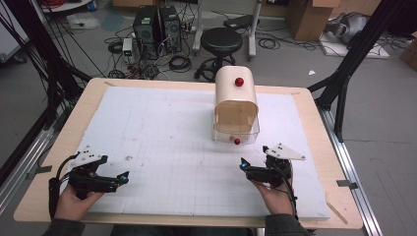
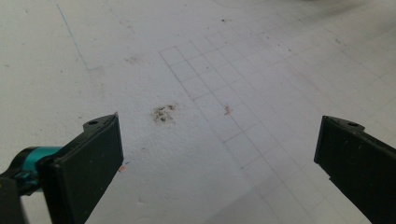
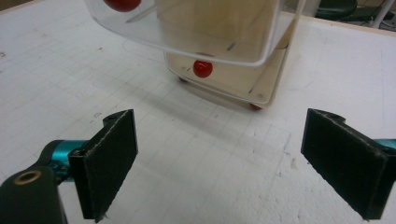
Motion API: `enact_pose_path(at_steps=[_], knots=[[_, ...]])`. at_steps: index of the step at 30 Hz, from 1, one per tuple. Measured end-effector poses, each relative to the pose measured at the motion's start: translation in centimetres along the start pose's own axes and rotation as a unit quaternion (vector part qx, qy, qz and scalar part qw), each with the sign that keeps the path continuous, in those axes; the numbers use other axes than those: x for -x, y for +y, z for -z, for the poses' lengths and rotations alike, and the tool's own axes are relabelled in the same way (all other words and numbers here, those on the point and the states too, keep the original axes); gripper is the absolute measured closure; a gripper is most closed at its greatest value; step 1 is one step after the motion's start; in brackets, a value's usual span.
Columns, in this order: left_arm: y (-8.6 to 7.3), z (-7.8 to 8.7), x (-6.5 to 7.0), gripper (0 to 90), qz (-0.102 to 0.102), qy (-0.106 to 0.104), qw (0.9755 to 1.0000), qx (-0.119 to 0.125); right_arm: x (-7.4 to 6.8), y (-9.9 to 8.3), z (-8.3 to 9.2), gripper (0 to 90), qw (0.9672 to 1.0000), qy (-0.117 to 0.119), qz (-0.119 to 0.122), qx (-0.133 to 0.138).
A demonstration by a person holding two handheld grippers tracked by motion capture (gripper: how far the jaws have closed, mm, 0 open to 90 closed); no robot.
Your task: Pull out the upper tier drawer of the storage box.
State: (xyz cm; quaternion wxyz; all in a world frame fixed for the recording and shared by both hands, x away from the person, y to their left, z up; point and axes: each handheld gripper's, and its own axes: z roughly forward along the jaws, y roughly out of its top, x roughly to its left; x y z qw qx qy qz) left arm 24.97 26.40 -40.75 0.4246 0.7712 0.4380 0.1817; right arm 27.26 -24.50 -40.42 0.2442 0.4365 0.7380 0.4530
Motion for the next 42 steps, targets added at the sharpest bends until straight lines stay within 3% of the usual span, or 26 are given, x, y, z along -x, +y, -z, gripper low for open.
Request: enact_pose_path(at_steps=[16, 25, 27, 42], knots=[[-0.1, -0.1, 0.0, 1.7, -0.001, 0.000, 1.0000, -0.002, 1.9, -0.4, 1.1, 9.3, 0.9999, 0.004, -0.008, 0.005], [-0.1, 0.0, 0.0, 1.7, 0.001, 0.001, 1.0000, 0.000, 2.3, -0.7, 1.4, 8.6, 1.0000, 0.003, -0.004, 0.002], [-0.1, 0.0, 0.0, 1.7, 0.001, 0.001, 1.0000, -0.001, 2.4, -0.9, 1.5, 2.7, 1.0000, -0.002, -0.002, -0.002], [-0.3, 0.1, -0.1, 1.8, 0.002, 0.002, 1.0000, -0.001, 3.2, -1.8, 2.2, 2.5, 0.9999, -0.002, -0.007, -0.011]])
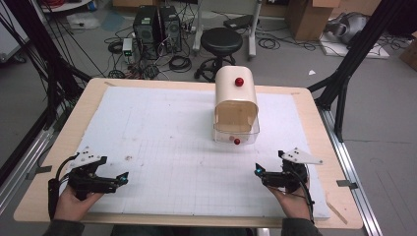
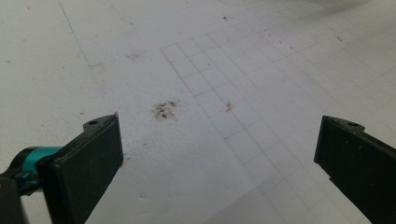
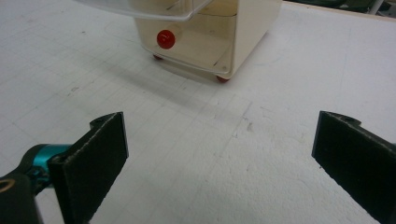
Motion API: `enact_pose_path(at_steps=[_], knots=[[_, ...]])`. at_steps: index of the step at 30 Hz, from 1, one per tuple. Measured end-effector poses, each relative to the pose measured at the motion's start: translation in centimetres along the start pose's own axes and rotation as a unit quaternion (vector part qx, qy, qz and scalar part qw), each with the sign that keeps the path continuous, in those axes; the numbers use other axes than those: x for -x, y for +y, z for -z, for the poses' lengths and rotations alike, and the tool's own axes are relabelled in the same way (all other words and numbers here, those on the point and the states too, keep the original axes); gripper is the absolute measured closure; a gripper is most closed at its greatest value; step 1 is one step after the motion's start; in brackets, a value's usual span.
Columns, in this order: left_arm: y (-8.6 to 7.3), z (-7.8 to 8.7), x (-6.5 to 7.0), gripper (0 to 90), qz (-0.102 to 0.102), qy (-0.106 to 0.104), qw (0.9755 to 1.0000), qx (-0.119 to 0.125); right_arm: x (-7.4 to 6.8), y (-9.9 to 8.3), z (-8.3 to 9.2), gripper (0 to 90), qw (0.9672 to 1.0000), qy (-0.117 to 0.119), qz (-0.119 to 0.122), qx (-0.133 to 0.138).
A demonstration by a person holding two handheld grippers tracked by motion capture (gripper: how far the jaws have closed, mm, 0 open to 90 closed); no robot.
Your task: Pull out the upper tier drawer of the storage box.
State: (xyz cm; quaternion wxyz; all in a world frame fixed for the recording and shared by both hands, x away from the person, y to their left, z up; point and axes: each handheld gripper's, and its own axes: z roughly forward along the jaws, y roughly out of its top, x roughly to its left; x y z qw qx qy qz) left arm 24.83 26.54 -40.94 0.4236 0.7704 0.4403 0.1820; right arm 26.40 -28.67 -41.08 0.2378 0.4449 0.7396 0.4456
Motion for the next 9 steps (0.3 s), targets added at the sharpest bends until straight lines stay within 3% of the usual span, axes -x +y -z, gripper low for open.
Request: enact_pose_path(at_steps=[9], knots=[[0.00, -0.02, 0.02, 1.7, -0.001, 0.000, 1.0000, 0.000, 0.12, 0.00, 0.17, 2.5, 1.0000, 0.002, 0.002, 0.003]])
